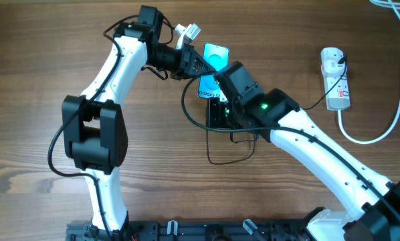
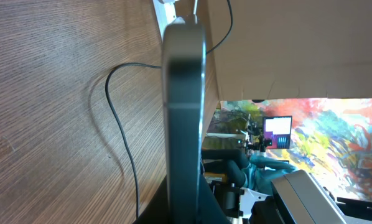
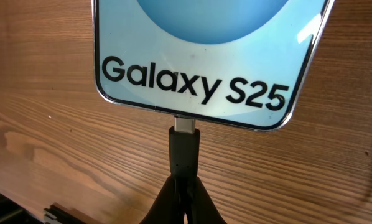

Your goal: Plug charger to phone and switch on socket

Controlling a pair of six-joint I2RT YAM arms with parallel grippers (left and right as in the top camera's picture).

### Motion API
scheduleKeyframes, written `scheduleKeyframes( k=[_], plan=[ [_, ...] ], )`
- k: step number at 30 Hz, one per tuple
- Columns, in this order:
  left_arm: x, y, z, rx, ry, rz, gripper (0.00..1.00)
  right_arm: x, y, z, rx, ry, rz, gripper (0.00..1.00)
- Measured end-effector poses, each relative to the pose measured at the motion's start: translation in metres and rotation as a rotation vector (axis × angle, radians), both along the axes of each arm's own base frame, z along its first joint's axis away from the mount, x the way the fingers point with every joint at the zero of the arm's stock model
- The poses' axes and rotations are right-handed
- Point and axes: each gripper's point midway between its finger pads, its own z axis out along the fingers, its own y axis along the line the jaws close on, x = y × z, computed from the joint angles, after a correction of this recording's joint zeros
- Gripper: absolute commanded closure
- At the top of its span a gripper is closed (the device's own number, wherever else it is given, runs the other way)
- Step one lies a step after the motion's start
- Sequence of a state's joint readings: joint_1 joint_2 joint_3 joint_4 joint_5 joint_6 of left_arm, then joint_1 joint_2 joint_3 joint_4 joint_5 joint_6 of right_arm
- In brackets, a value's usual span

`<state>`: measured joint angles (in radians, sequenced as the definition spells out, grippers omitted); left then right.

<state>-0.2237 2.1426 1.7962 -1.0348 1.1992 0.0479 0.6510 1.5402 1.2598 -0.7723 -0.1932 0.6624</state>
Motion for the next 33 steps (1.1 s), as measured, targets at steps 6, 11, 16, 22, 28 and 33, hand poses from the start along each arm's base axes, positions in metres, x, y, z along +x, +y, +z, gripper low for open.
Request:
scheduleKeyframes(
  k=[6,11,16,22,28,33],
  plan=[
    [-0.0002,-0.0004,0.0010,-0.006,0.000,-0.001,0.96,0.0000,0.0000,0.0000,0.000,0.000,0.000,0.96],
    [-0.0007,-0.0007,0.0022,-0.017,-0.018,-0.011,0.96,0.0000,0.0000,0.0000,0.002,0.003,-0.006,0.96],
    [-0.0001,-0.0009,0.0025,-0.019,-0.026,-0.012,0.96,0.0016,-0.0042,0.0001,0.020,0.026,-0.016,0.96],
    [-0.0002,-0.0009,0.0025,-0.019,-0.025,-0.012,0.96,0.0008,-0.0030,0.0008,0.031,0.033,-0.010,0.96],
    [-0.0009,-0.0009,0.0028,-0.021,-0.019,-0.013,0.96,-0.0008,-0.0030,0.0010,0.040,0.040,0.009,0.96],
    [-0.0013,-0.0008,0.0028,-0.020,-0.017,-0.013,0.96,-0.0014,-0.0024,0.0014,0.046,0.045,0.012,0.96]
  ],
)
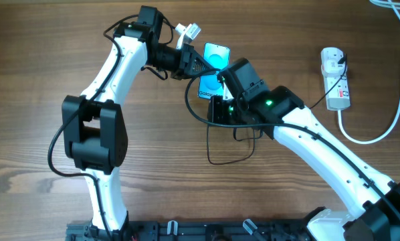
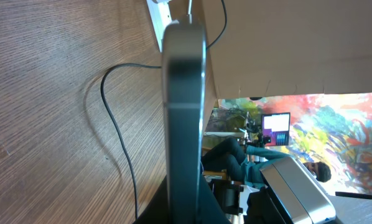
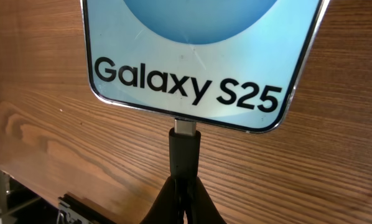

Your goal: Plug charger to phone and switch on socket

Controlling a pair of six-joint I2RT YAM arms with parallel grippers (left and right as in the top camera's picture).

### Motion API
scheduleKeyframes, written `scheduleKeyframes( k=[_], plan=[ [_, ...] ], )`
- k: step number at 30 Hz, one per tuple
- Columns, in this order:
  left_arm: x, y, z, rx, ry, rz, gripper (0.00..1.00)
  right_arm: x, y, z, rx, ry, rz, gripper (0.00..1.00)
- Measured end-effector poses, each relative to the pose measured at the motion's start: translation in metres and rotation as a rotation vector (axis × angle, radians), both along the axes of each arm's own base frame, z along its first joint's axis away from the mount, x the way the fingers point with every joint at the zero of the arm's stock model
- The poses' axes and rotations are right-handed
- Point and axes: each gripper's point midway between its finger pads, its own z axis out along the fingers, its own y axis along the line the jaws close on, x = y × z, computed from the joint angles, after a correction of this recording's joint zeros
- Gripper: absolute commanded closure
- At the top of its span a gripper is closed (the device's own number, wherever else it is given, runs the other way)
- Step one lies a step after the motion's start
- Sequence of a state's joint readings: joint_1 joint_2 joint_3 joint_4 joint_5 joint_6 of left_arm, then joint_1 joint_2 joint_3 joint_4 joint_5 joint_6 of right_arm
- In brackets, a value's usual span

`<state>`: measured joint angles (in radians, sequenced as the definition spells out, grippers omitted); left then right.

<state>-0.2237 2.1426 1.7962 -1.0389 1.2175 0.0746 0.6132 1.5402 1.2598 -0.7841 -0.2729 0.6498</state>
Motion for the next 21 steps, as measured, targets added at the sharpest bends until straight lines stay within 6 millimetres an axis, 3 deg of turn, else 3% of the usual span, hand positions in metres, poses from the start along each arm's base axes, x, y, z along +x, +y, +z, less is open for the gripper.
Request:
scheduleKeyframes(
  k=[21],
  plan=[
    [0.0000,0.0000,-0.0001,0.001,0.001,0.000,0.96,-0.0021,0.0008,0.0003,0.012,0.014,0.006,0.96]
  ],
)
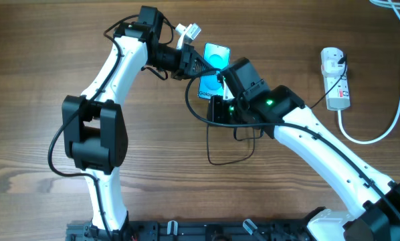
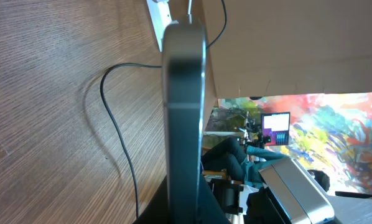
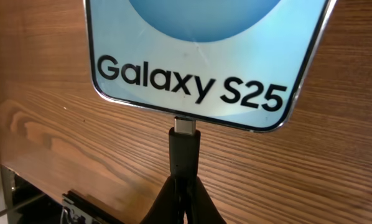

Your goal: Plug charger to phone and switch on socket

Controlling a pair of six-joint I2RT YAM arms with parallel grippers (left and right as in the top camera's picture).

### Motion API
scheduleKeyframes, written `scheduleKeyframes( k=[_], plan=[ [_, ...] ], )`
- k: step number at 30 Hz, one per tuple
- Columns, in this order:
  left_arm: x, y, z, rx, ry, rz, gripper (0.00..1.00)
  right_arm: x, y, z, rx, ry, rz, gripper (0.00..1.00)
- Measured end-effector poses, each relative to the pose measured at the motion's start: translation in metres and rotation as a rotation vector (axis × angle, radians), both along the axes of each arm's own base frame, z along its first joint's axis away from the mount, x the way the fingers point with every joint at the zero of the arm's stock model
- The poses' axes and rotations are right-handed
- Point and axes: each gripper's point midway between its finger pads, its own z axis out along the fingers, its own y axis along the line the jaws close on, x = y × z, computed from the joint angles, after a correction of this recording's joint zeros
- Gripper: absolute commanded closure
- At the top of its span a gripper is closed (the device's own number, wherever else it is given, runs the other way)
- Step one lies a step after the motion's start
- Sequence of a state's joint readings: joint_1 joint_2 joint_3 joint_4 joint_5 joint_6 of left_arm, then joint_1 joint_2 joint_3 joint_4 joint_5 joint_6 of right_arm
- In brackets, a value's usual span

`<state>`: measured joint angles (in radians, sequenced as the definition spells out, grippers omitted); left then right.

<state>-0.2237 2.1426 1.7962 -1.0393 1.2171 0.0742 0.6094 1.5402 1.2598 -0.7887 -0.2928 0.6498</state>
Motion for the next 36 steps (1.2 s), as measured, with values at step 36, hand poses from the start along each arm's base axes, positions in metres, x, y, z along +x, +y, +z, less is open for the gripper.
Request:
scheduleKeyframes(
  k=[36],
  plan=[
    [0.0027,0.0016,-0.0055,0.033,-0.017,0.007,0.96,0.0006,0.0030,-0.0052,0.003,0.015,0.006,0.96]
  ],
)
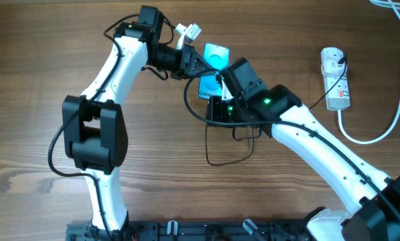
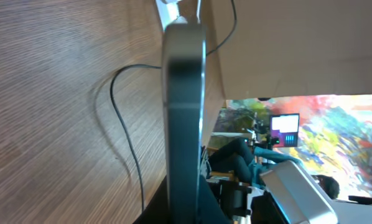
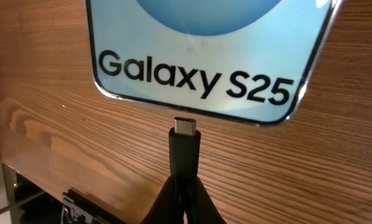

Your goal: Plug charger to phone and switch on socket

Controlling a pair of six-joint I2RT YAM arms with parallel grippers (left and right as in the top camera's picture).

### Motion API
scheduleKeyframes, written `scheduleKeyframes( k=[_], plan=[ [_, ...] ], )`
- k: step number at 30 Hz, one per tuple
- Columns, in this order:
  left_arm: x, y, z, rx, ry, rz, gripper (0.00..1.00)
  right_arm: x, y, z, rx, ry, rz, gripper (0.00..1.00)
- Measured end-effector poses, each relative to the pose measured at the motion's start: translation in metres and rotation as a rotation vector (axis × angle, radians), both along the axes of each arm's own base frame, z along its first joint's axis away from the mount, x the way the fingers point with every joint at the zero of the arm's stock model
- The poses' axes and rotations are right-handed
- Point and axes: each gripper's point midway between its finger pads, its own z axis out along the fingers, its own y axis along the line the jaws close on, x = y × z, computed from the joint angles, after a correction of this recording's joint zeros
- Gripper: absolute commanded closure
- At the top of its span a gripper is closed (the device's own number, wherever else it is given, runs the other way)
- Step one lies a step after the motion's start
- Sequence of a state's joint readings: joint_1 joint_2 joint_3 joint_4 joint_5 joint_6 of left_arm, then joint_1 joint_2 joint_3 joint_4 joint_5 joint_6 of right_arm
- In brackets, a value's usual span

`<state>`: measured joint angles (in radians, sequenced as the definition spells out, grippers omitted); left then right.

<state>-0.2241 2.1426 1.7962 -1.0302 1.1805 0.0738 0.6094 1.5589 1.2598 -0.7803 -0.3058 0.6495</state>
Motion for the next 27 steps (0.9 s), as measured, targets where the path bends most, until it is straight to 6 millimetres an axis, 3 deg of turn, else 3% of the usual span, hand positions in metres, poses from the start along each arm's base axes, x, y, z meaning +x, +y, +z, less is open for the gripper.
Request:
scheduleKeyframes(
  k=[27],
  plan=[
    [-0.0003,-0.0009,0.0023,-0.014,0.001,-0.003,0.96,0.0029,-0.0017,-0.0006,-0.011,-0.013,-0.008,0.95]
  ],
)
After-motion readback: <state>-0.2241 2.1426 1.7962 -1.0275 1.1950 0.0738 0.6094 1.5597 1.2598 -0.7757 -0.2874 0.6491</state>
